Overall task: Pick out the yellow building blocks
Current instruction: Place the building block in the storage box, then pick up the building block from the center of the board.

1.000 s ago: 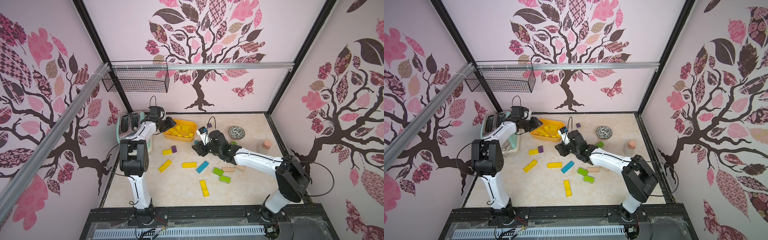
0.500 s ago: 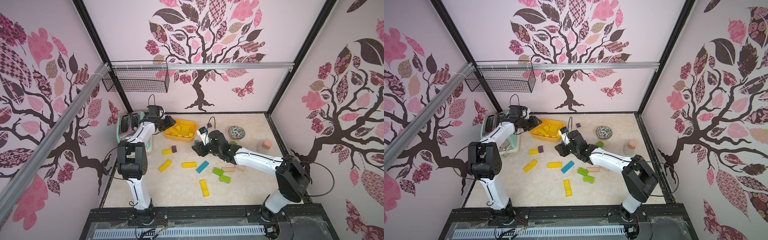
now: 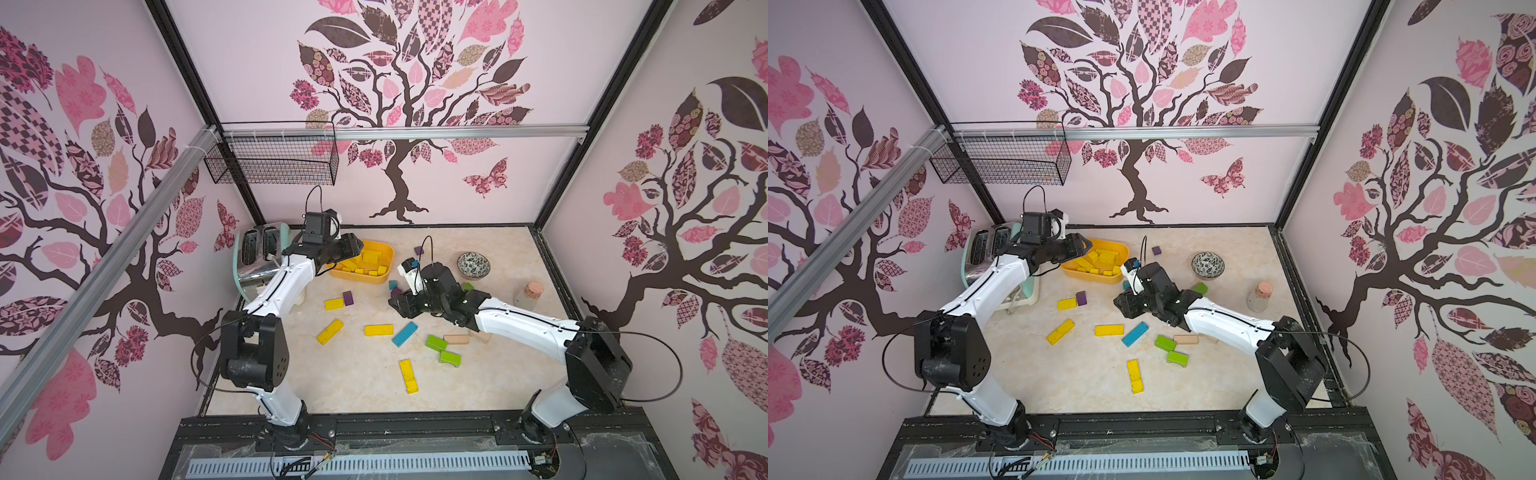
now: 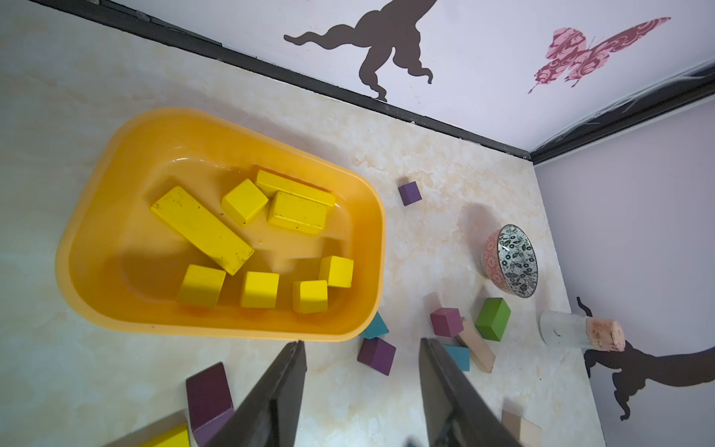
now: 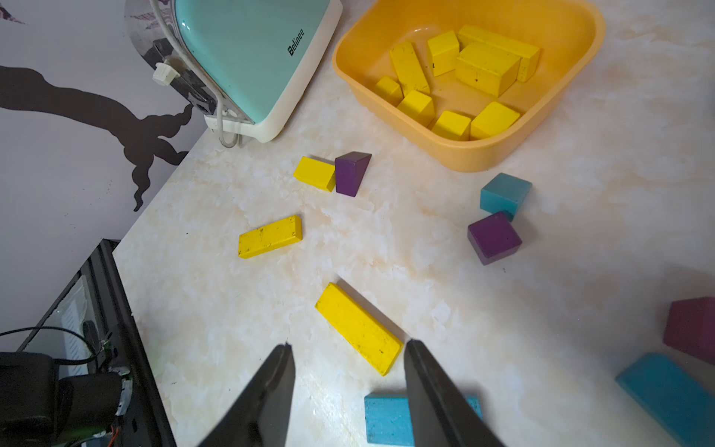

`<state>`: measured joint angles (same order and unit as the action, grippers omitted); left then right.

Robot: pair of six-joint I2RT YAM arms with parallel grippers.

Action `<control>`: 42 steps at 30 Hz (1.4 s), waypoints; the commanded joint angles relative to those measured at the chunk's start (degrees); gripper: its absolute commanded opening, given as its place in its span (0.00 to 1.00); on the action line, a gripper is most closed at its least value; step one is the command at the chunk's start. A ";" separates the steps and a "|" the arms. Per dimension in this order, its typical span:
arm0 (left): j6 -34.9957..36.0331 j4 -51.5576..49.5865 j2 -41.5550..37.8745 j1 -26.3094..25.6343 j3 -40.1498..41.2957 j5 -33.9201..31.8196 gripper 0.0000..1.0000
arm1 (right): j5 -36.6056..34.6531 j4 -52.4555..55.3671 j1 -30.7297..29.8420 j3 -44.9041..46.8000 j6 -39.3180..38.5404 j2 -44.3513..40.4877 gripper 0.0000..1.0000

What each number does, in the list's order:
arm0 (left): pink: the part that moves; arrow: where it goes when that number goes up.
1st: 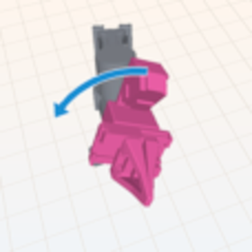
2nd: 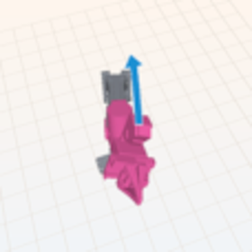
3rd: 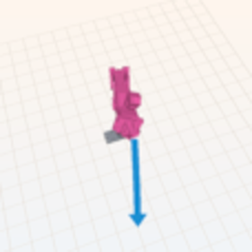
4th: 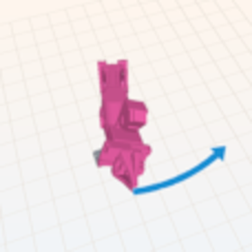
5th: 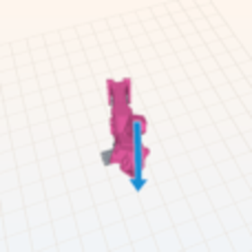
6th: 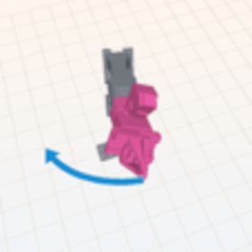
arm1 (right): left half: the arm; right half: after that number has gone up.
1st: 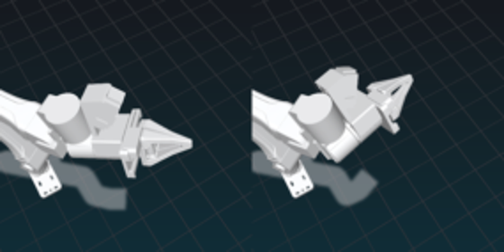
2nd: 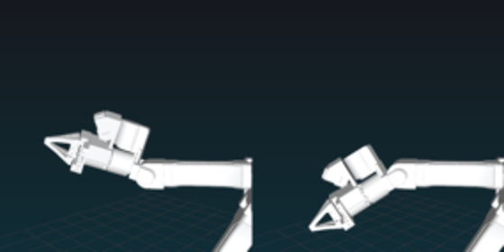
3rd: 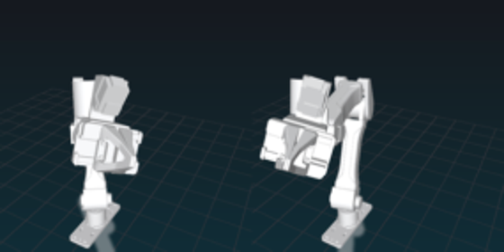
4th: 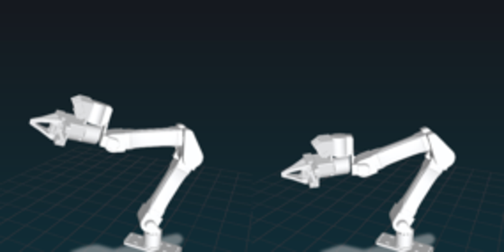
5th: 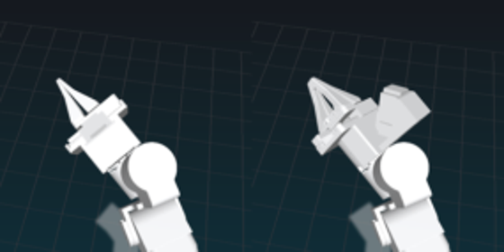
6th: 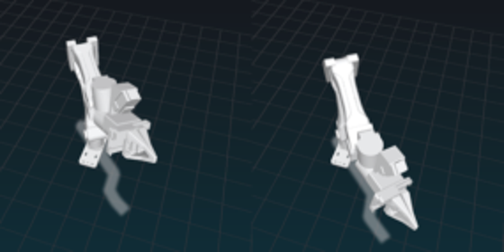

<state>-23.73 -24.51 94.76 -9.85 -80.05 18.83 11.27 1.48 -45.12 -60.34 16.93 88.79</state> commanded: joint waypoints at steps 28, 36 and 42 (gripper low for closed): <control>7.89 -7.21 -25.76 -6.85 31.55 -1.94 0.54 | -2.80 7.68 -4.80 15.63 10.85 -8.65 0.51; 7.49 -7.39 -25.28 -6.85 33.08 -0.90 0.56 | -3.79 8.68 -5.47 17.93 15.78 -7.62 0.51; 6.87 -7.61 -24.45 -6.85 33.10 -0.69 0.58 | -4.82 12.59 -7.96 16.77 15.21 -6.23 0.50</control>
<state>-16.82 -32.18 69.76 -16.71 -46.89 17.23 7.94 10.79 -51.77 -42.37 31.70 81.91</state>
